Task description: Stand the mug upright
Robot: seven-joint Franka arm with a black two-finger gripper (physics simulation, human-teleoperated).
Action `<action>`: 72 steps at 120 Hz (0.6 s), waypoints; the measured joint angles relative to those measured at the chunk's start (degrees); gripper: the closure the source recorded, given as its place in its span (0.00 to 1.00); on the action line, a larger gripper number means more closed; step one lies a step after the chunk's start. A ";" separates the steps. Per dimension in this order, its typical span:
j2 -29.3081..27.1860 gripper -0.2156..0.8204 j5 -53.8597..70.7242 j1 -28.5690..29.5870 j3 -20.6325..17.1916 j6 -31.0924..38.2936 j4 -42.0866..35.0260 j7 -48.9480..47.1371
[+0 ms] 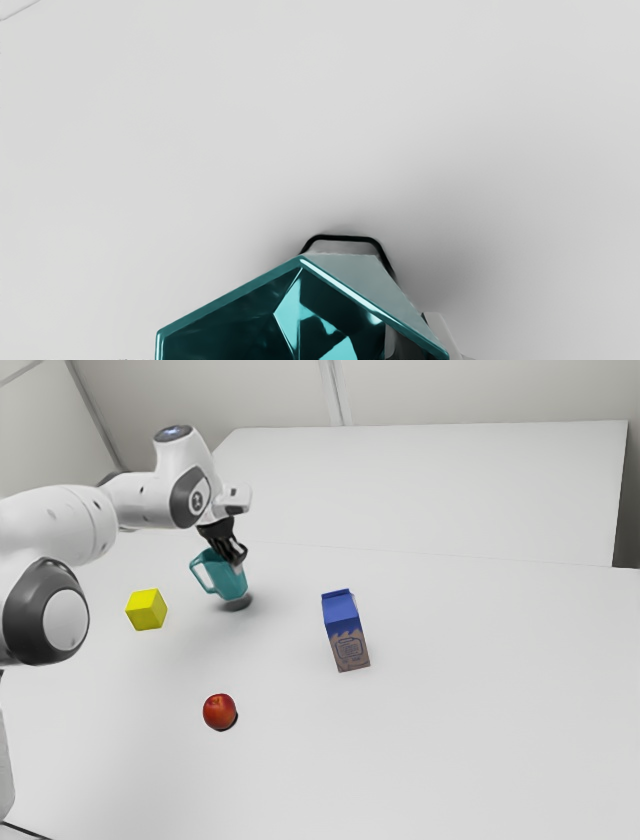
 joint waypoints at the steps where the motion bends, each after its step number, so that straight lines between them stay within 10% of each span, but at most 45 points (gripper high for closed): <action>1: 0.01 0.97 0.17 -0.02 0.01 0.11 -0.14 -0.23; 48: 0.48 0.97 2.86 -0.12 0.31 1.90 -1.95 -8.57; 72: 0.67 0.62 2.68 -0.12 0.31 1.91 -2.70 -11.45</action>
